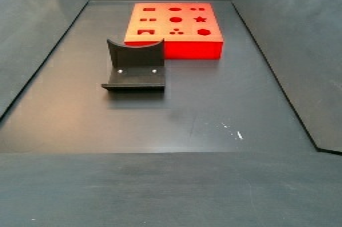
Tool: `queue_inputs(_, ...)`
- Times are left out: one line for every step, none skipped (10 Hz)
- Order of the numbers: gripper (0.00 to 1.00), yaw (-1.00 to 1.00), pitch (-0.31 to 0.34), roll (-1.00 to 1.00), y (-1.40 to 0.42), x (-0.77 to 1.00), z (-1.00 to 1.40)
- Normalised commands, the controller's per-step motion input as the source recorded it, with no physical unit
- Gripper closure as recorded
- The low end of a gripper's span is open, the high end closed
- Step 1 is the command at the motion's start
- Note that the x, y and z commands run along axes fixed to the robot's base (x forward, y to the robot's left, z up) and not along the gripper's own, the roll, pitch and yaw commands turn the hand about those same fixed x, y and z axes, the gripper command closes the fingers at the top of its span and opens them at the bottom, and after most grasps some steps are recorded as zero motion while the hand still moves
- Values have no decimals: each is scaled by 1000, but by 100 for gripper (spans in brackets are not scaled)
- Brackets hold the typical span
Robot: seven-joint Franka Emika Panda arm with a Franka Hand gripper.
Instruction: Insert the square-circle object.
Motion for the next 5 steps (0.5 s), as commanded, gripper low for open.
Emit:
queue_inputs(100, -17, -29, 60, 0, 0, -466)
queue_inputs(100, 0, -96, 206, 0, -103, -860)
queue_inputs(100, 0, -60, 237, 0, -100, -886)
queue_inputs(100, 0, -86, 161, -31, -126, -960)
queue_inputs(100, 0, -99, 119, -74, -86, -966)
